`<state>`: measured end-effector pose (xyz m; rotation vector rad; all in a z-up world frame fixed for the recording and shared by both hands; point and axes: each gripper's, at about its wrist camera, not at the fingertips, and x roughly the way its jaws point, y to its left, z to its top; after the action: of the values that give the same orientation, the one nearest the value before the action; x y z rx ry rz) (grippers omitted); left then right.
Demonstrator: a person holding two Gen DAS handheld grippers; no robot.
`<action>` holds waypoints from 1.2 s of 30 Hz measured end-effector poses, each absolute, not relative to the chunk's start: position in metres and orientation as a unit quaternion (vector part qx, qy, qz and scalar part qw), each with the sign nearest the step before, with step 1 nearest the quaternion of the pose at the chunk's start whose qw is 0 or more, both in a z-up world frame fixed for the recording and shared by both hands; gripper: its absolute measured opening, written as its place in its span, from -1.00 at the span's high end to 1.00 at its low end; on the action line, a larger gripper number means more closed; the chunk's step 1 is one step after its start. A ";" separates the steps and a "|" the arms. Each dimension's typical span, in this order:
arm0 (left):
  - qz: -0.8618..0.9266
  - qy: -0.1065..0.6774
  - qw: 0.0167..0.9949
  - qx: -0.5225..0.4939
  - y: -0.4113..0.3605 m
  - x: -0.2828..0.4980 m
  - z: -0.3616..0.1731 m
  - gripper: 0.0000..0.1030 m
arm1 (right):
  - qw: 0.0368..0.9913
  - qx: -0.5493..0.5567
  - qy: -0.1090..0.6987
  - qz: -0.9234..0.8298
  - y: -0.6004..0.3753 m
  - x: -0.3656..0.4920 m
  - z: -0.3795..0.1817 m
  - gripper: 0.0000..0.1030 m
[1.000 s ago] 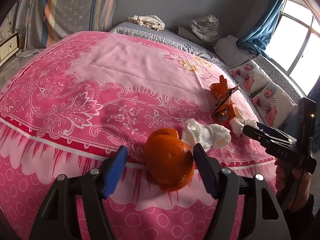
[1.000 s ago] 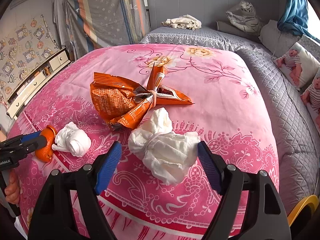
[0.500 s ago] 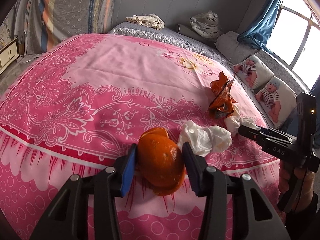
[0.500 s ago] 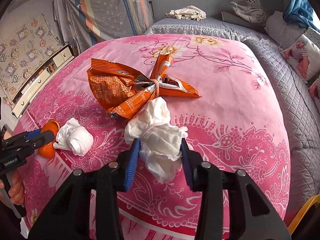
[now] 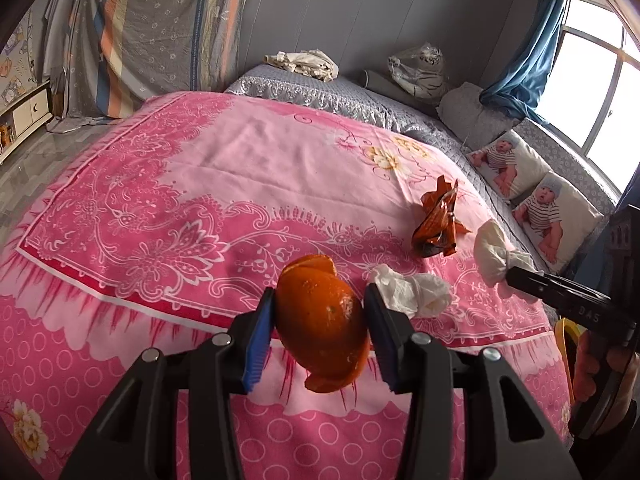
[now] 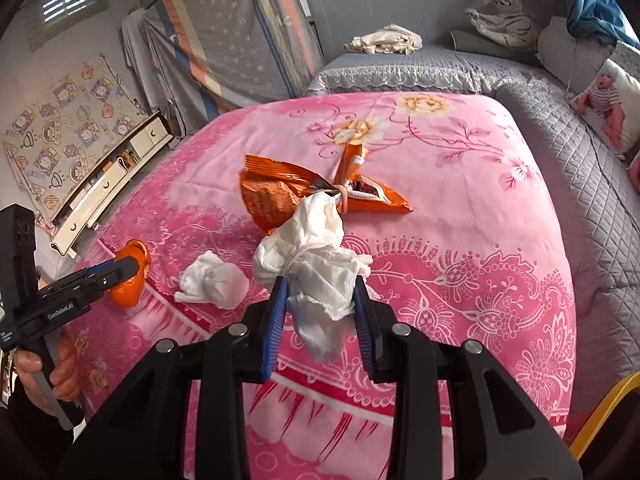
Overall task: Collect trash
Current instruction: 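Grasp an orange peel with left tool while right tool grasps the white tissue, then carry the orange peel in left tool while right tool carries the white tissue to the yellow bin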
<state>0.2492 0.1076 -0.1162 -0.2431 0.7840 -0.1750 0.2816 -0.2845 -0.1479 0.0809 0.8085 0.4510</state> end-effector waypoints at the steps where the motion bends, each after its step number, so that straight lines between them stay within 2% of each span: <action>1: -0.085 0.378 0.914 -0.118 0.107 0.247 -0.113 0.18 | 0.894 0.039 0.388 0.219 -0.285 0.279 -0.145 0.41; 16: -0.105 0.328 0.933 -0.102 0.086 0.215 -0.067 0.18 | 0.913 0.055 0.343 0.212 -0.312 0.232 -0.103 0.41; 36: -0.169 0.278 0.943 -0.078 0.021 0.172 -0.019 0.18 | 0.939 0.101 0.278 0.174 -0.384 0.167 -0.068 0.41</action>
<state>0.1724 0.0213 -0.0192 -0.1585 0.5661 -0.3446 0.1669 -0.3844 -0.0681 0.2060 0.5684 0.3543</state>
